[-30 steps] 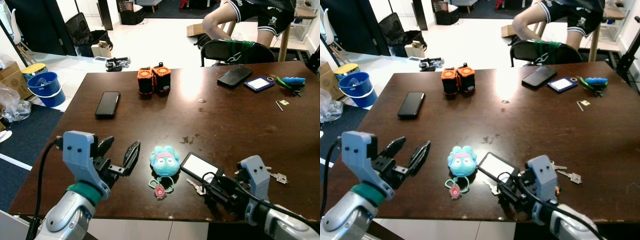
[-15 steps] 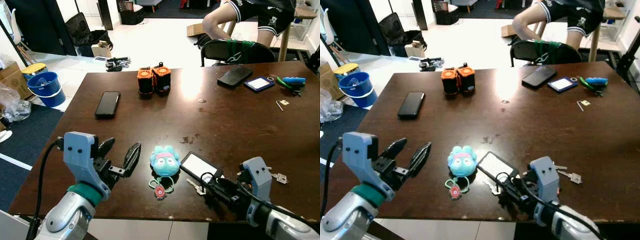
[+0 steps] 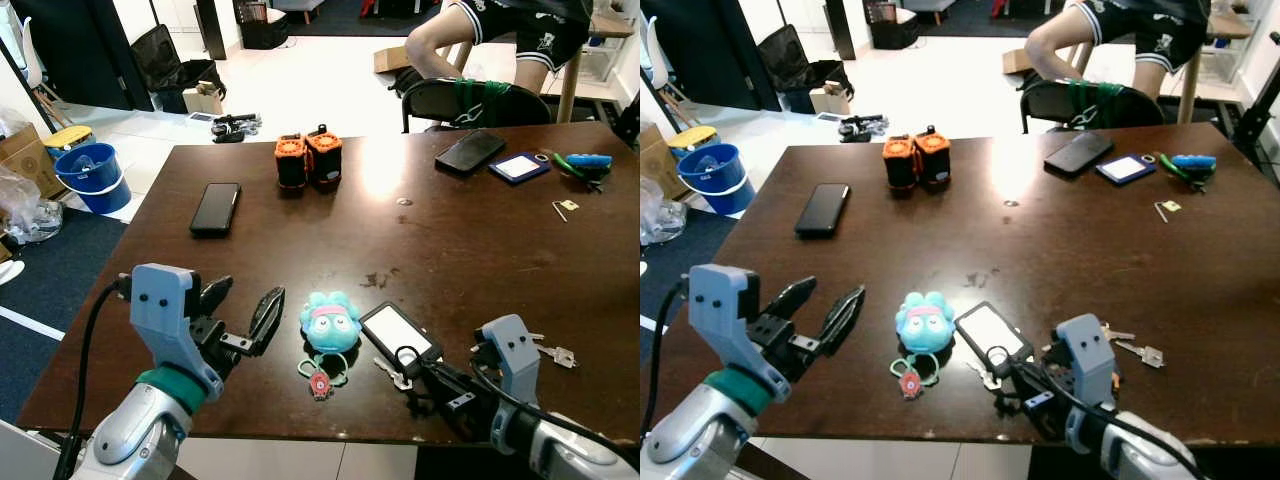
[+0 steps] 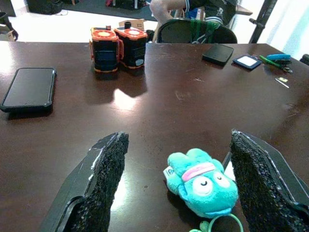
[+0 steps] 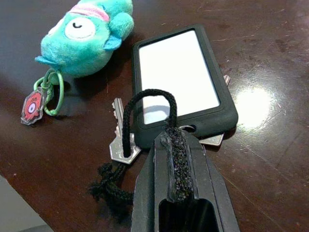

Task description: Hang keys on a hook

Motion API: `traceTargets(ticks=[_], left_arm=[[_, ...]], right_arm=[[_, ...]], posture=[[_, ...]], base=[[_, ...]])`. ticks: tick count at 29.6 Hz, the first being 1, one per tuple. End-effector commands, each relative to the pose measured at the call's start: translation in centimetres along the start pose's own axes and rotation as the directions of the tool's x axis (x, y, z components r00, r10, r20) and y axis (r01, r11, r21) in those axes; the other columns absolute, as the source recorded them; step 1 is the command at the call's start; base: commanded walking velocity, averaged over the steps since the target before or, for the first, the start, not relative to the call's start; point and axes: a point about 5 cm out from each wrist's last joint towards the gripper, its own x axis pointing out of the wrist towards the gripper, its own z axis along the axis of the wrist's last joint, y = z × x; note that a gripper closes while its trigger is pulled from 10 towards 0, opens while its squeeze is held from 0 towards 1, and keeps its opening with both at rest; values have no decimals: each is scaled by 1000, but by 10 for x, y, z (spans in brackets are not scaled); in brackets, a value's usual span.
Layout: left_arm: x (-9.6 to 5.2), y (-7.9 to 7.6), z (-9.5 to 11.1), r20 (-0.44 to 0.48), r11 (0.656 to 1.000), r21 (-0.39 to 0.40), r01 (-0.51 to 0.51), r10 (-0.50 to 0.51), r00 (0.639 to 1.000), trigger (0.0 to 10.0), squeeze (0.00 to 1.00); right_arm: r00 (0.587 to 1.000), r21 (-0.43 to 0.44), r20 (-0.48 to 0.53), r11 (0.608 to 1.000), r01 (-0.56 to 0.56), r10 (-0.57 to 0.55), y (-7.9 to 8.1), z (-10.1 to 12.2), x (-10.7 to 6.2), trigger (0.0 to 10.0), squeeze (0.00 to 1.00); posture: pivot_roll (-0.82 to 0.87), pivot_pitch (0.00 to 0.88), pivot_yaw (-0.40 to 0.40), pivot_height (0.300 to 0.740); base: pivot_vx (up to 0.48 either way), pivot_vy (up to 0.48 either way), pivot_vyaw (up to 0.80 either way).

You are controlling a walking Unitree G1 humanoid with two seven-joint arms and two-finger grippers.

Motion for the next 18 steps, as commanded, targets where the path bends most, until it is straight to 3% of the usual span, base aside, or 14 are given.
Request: traceTargets(ticks=[1,7,12,18], left_arm=[[-4,0,0,-11,1000,16,6,-5,1000,10000,0],[-3,-1,0,-11,1000,16,5,-5,1000,10000,0],[-3,0,0,-10,1000,18,3,-3,1000,10000,0],[-4,0,0,-9,1000,18,0,0,1000,10000,0]], right_arm=[[1000,6,-28,1000,-12,12,2,-7,0,0,0],[1000,2,-1,1000,8,-8,0,-2,1,0,0],[988,21,116,995,99,-101,-11,14,3,0,0],[932,97,293,976,193,-213,-25,47,0,0,0]], posture=[[-162,183,219,740],[-162,178,220,740],[-161,177,219,740],[-168,172,219,740]], base=[[0,0,0],[0,0,0],[0,0,0],[0,0,0]])
